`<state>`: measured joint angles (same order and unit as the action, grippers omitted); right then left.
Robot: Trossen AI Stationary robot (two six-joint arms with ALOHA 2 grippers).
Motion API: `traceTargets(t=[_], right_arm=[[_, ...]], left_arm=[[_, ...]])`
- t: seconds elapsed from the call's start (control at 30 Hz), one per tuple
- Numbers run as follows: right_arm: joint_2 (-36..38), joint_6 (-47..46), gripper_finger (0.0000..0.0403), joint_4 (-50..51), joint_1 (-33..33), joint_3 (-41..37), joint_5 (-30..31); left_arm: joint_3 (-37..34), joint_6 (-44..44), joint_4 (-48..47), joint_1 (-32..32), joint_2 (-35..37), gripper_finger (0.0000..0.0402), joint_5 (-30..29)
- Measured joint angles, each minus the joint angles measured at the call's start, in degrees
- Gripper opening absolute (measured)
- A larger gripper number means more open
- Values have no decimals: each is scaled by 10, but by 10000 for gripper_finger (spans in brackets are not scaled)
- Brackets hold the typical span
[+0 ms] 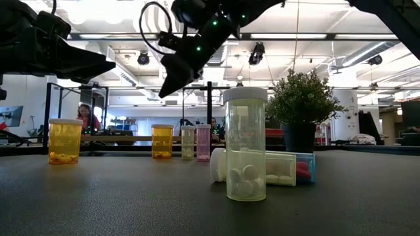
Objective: Pick and place medicine bottles onto shelf by color
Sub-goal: Put the top orange medicine bottle on the shelf
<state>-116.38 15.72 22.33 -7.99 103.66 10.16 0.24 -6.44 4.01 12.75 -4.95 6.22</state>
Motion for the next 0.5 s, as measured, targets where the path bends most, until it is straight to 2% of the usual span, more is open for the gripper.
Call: traceTargets(t=[0.23, 0.5], right_arm=[[-2, -11, 173, 14, 20, -1, -49], [-3, -55, 196, 16, 21, -19, -33]], left_arm=[[0, 0, 0, 0, 0, 235, 0], [0, 0, 0, 0, 0, 235, 0]])
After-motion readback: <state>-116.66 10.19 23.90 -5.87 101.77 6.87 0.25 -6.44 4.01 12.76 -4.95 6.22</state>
